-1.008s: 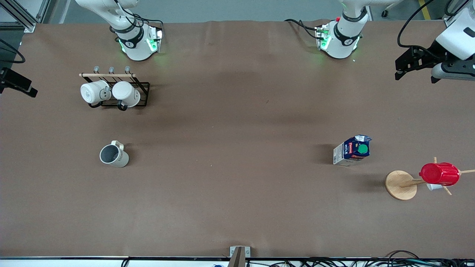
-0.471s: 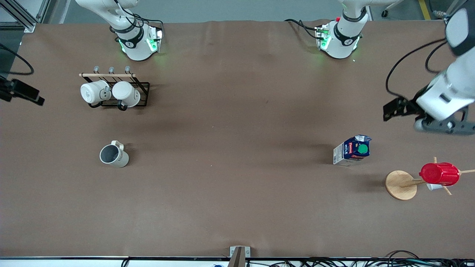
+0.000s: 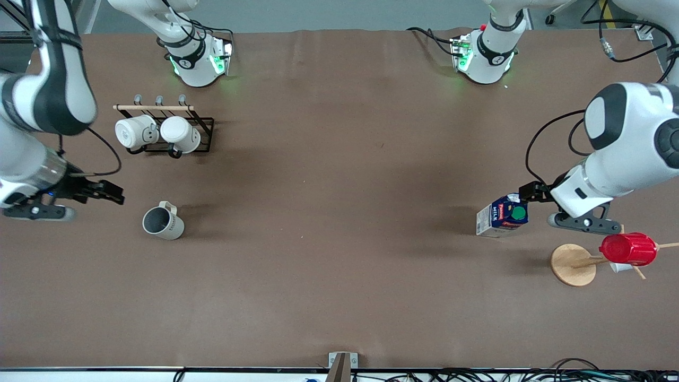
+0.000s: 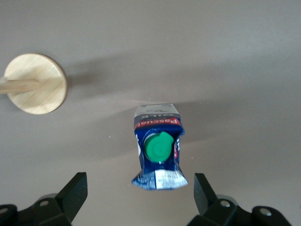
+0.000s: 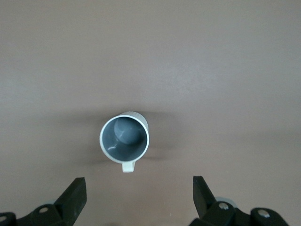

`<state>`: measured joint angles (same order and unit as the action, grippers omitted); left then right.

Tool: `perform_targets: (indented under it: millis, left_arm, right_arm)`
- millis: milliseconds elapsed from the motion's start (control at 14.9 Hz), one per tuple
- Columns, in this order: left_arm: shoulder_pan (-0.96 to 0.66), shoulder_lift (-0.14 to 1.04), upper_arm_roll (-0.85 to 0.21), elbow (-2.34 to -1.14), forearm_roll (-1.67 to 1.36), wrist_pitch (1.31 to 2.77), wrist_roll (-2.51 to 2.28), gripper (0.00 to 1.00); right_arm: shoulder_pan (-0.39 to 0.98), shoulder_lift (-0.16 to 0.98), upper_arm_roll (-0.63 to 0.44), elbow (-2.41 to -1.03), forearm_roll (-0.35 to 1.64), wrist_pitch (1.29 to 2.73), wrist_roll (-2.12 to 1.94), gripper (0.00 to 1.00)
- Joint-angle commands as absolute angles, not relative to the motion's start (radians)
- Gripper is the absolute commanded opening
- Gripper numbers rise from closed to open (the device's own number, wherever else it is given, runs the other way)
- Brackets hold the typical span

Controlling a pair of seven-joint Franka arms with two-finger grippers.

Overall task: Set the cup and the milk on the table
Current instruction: 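Grasp the grey mug with the right gripper while the left gripper grasps the milk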

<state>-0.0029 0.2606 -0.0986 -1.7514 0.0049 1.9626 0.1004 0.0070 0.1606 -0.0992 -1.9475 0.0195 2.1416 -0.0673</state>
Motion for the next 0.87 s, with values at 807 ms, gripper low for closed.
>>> perform_targets:
  millis: [807]
  left_arm:
    - [0.011,0.294,-0.11,-1.882,-0.023,2.108,0.094,0.84]
  right_arm:
    - [0.017,0.396,-0.087,-2.1,0.003,2.592,-0.17,0.69]
